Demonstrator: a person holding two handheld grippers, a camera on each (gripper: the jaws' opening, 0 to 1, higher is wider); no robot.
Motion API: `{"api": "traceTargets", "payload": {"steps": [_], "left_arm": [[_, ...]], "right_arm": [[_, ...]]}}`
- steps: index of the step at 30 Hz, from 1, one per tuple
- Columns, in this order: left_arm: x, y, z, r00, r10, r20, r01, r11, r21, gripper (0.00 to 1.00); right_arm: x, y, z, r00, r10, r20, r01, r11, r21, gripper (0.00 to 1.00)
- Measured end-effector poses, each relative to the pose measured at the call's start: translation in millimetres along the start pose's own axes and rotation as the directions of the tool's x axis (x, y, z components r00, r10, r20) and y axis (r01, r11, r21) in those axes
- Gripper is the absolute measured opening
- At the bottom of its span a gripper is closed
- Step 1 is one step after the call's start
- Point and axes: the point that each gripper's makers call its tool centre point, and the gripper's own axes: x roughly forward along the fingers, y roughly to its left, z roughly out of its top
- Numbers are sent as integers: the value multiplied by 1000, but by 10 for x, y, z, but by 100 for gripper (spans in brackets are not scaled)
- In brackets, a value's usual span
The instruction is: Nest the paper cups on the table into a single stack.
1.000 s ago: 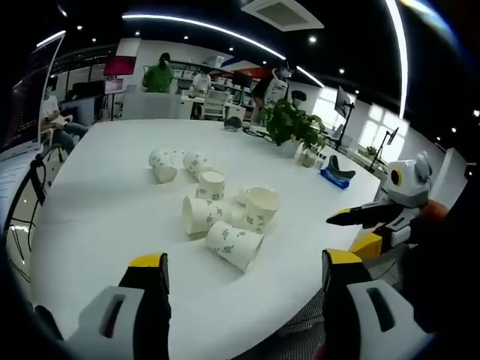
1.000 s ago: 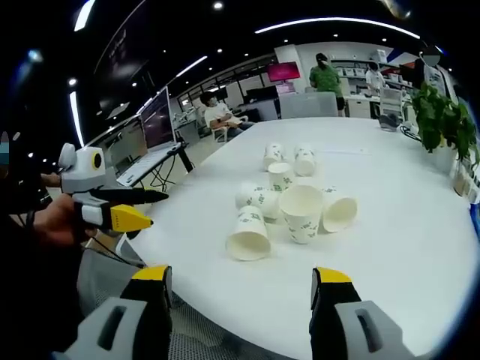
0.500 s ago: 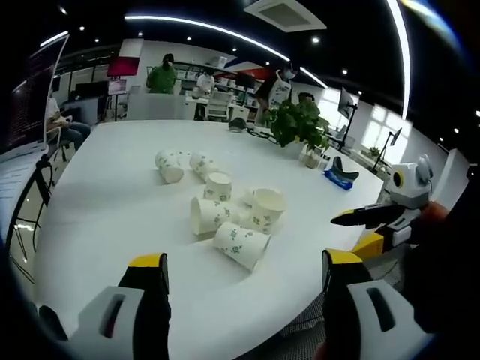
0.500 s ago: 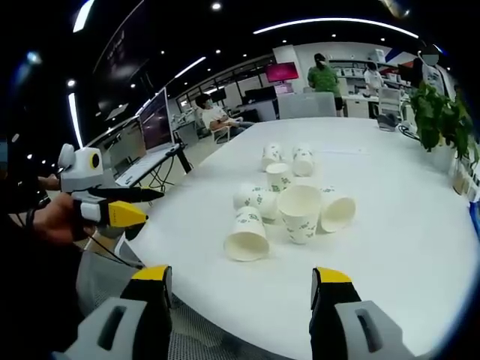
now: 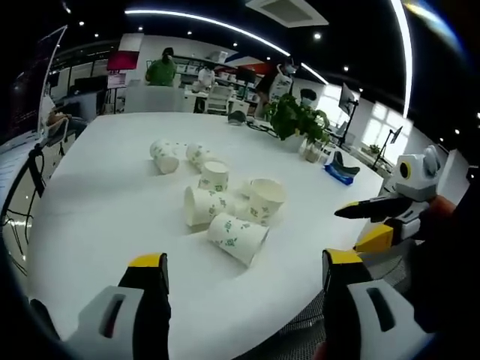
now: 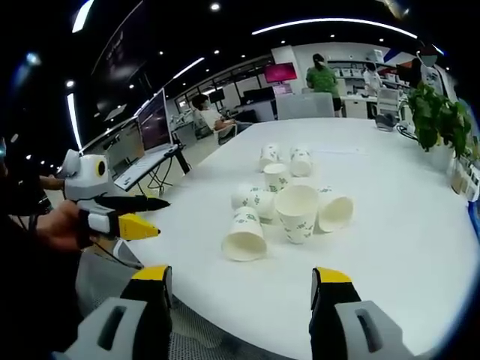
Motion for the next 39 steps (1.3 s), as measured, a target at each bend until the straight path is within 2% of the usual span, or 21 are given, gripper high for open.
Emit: {"api": "traceTargets", "payload": {"steps": [4, 10, 17, 21, 24, 26, 27, 30, 33, 35, 39], "left_arm": [[114, -92, -46, 1000, -3, -26, 4, 1000, 17, 83], [391, 11, -199, 997, 15, -70, -11, 998, 63, 83], [715, 28, -269, 994, 35, -101, -27, 996, 85, 83], [894, 65, -284, 991, 46, -124, -31, 992, 126, 82], [1014, 93, -360, 987, 62, -149, -42, 990, 134, 80], [1022, 97, -349, 982, 90, -166, -64, 986, 156, 78], [1086, 151, -381, 982, 95, -162, -71, 986, 150, 78], [1150, 145, -362, 982, 108, -155, -85, 985, 148, 75], [1236, 188, -394, 981, 112, -160, -90, 987, 137, 73], [1252, 156, -359, 982, 101, -160, -81, 989, 128, 74], [1299, 207, -371, 979, 118, -169, -94, 985, 145, 67]], "right_arm": [[-7, -7, 0, 1000, -3, 2, 3, 1000, 1, 76], [-26, 63, 4, 1000, -2, -2, 2, 1000, -1, 76], [-48, 63, -24, 1000, -4, 0, 4, 1000, 1, 76], [-85, 87, -39, 1000, -8, 0, 8, 1000, 5, 76], [-99, 84, -63, 1000, -11, -1, 11, 1000, 11, 75], [-111, 78, -75, 1000, -13, -2, 13, 1000, 16, 75], [-114, 67, -80, 1000, -15, -2, 15, 1000, 17, 75], [-136, 40, -92, 1000, -21, 1, 21, 1000, 23, 75], [-145, 35, -105, 1000, -27, 0, 27, 999, 28, 75], [-156, 39, -107, 1000, -27, 1, 26, 999, 28, 75], [-146, 75, -116, 1000, -20, 0, 20, 999, 26, 75]]}}
